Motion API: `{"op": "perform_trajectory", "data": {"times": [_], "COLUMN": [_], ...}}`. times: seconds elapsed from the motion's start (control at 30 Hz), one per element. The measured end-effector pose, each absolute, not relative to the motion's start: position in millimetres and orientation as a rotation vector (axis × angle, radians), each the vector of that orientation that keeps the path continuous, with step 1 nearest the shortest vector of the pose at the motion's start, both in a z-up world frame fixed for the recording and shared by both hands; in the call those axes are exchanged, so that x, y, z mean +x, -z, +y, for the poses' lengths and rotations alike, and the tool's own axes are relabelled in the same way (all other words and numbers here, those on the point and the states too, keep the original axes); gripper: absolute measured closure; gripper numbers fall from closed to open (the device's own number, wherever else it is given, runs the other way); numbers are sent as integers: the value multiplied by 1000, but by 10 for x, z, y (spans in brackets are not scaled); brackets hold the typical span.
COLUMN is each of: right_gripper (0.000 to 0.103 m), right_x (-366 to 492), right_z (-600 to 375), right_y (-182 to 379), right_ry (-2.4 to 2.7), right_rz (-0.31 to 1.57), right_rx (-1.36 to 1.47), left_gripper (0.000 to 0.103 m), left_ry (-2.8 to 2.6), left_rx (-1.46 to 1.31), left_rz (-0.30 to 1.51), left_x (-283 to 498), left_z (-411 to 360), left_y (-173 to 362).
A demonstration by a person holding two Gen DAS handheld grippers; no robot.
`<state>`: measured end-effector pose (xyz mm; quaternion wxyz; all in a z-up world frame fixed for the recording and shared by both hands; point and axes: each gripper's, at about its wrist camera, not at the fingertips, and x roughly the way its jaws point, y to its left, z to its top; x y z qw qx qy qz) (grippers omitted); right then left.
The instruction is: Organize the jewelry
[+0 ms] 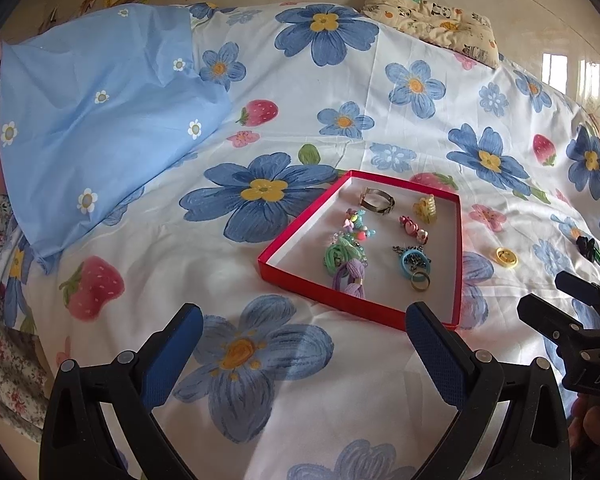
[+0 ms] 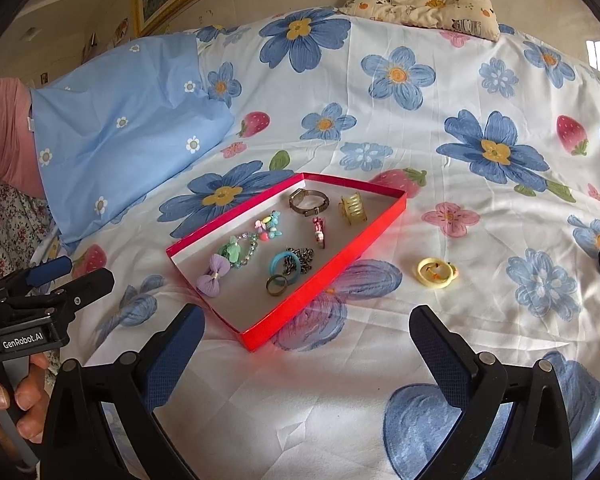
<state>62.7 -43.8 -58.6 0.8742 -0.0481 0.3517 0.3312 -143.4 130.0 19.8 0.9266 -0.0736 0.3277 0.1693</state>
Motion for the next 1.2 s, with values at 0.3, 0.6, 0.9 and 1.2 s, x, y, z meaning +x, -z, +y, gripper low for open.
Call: {"op": "perform_trajectory", "data": {"times": [0.3,0.6,0.9,1.2], "right_gripper": [0,0,0,0], "right_x": [622,615,607,598], "right_z": [-425,-400,-391,-384], "right_y": [606,635,635,635], "right_ry": [-696,-700,-701,-711], "right_rz": [731,737,737,734], "right_rx": [-102,-107,-107,-109], "left_gripper": [1,1,1,1], "left_ry": [-338,-337,-333,-327], "left_rx": [-131,-126,-125,-119], "left_rz": [674,678,683,683], "left_x": [-1416,-1406,-1398,-1390], "left_z": [1273,1267,1268,1250], "left_y": [-171,-167,-162,-146]}}
